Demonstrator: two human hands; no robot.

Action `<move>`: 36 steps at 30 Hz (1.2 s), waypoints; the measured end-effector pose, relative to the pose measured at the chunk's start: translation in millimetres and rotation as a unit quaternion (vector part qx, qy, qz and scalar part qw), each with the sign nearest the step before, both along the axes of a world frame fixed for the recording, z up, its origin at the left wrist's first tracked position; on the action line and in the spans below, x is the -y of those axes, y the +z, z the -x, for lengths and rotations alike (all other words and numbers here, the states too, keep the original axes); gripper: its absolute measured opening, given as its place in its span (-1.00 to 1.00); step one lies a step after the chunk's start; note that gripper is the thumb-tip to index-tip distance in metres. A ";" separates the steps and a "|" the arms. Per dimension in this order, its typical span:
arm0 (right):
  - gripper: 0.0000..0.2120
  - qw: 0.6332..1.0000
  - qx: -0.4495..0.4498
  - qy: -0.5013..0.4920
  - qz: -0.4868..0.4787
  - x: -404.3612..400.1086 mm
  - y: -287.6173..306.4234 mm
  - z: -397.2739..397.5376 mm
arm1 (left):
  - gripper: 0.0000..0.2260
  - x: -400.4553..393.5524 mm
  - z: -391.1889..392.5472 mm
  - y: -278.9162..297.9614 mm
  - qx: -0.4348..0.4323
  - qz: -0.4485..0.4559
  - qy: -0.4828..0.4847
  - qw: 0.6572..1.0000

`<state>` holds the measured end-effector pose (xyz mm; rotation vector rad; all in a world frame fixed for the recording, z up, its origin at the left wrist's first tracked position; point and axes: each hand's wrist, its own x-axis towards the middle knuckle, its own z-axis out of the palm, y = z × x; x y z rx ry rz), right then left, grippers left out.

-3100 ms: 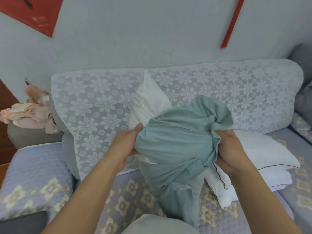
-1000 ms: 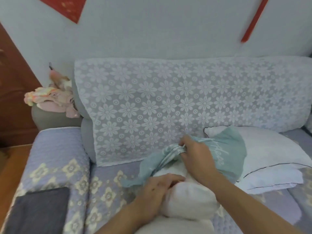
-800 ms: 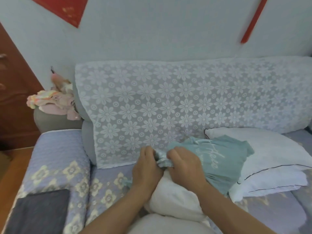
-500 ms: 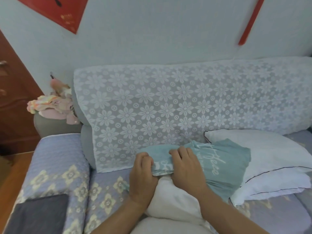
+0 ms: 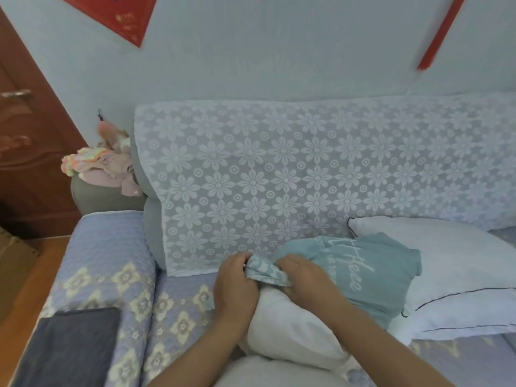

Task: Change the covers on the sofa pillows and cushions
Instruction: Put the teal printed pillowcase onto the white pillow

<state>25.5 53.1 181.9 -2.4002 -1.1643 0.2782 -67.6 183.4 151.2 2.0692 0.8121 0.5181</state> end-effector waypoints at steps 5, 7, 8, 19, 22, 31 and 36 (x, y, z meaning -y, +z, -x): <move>-0.63 0.983 0.015 -0.179 -0.027 -4.1 14.8 -25.6 | -0.85 0.2 -7.9 8.3 0.005 0.114 -0.140 0.984; -0.56 0.977 -0.026 -0.201 -0.064 -6.7 15.3 -33.0 | -0.92 -2.9 -11.5 16.6 -0.027 0.168 -0.212 0.962; -0.55 0.979 -0.055 -0.183 -0.076 -8.3 14.8 -35.5 | -0.89 -7.2 -14.7 19.1 -0.049 0.179 -0.233 0.955; -0.85 0.880 -0.459 -0.117 0.038 -17.7 35.4 -59.6 | -0.89 -50.9 -49.5 17.8 -0.100 0.313 -0.173 0.929; -0.52 0.826 -0.547 -0.138 0.003 -12.0 35.1 -68.9 | -0.74 -63.0 -48.9 30.8 -0.177 0.419 -0.276 0.847; -0.87 0.844 -0.504 -0.168 -0.077 -19.6 30.8 -59.6 | -0.85 -49.5 -54.6 22.1 -0.101 0.148 -0.199 0.963; -0.74 0.953 -0.276 -0.104 0.067 -29.5 44.1 -46.3 | -0.84 -39.4 -53.0 20.7 -0.102 -0.077 -0.108 0.986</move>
